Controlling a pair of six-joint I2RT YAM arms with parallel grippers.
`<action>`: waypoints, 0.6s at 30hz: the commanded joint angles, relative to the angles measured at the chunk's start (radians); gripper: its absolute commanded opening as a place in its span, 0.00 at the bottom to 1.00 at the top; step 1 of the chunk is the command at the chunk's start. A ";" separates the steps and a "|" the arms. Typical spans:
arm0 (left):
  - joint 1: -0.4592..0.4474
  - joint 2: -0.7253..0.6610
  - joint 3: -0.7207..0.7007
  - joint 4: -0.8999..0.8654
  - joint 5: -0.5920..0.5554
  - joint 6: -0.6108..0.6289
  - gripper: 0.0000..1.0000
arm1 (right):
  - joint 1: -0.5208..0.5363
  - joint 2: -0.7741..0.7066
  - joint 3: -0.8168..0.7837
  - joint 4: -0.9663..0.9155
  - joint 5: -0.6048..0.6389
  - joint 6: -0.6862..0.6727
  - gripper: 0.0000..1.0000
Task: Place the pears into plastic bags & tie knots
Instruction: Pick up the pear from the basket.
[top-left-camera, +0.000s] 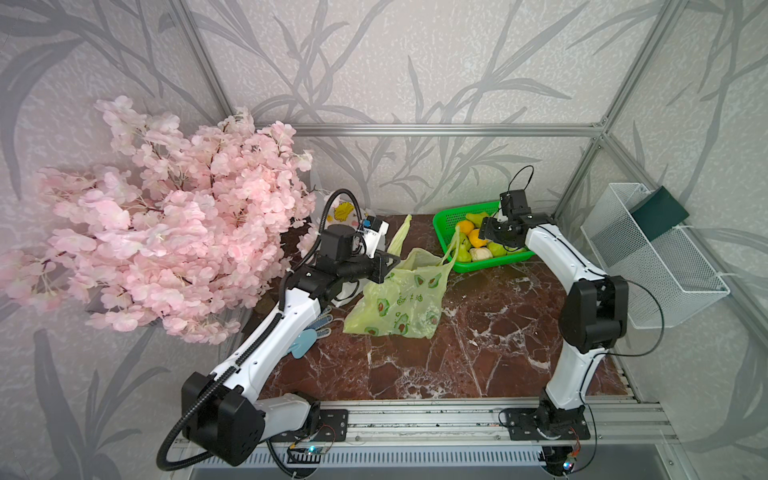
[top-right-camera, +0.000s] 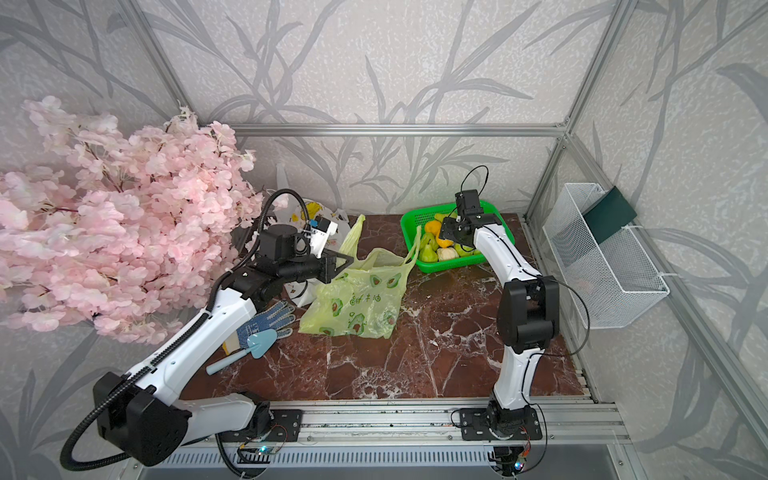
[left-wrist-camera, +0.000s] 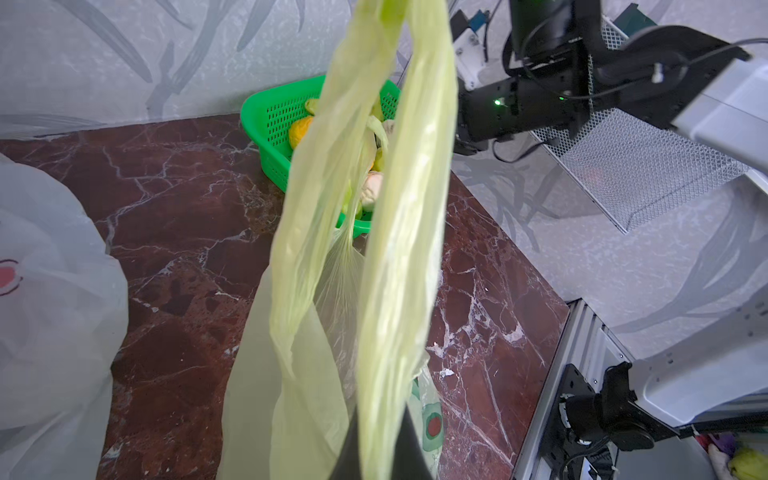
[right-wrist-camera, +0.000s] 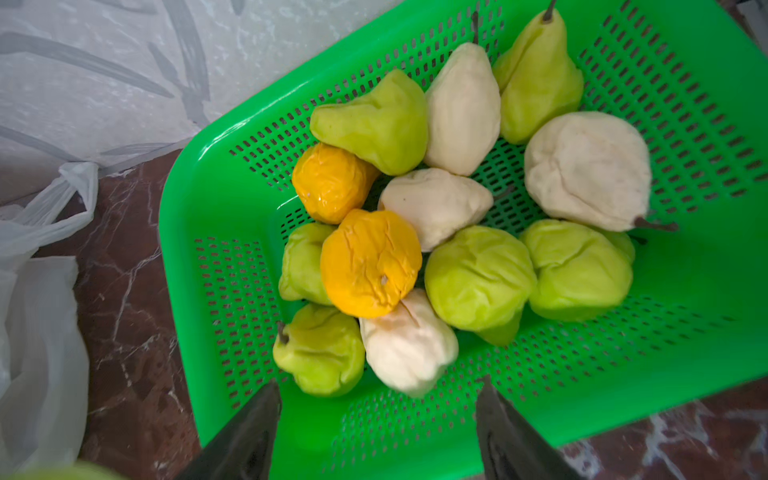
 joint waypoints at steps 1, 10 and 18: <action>-0.004 -0.029 -0.025 0.075 0.050 0.077 0.00 | 0.022 0.104 0.101 -0.037 0.042 -0.027 0.78; -0.008 -0.074 -0.150 0.285 0.082 -0.019 0.00 | 0.038 0.383 0.375 -0.116 0.091 -0.036 0.79; -0.007 -0.095 -0.182 0.245 0.087 0.076 0.00 | 0.050 0.290 0.317 -0.081 0.129 -0.096 0.40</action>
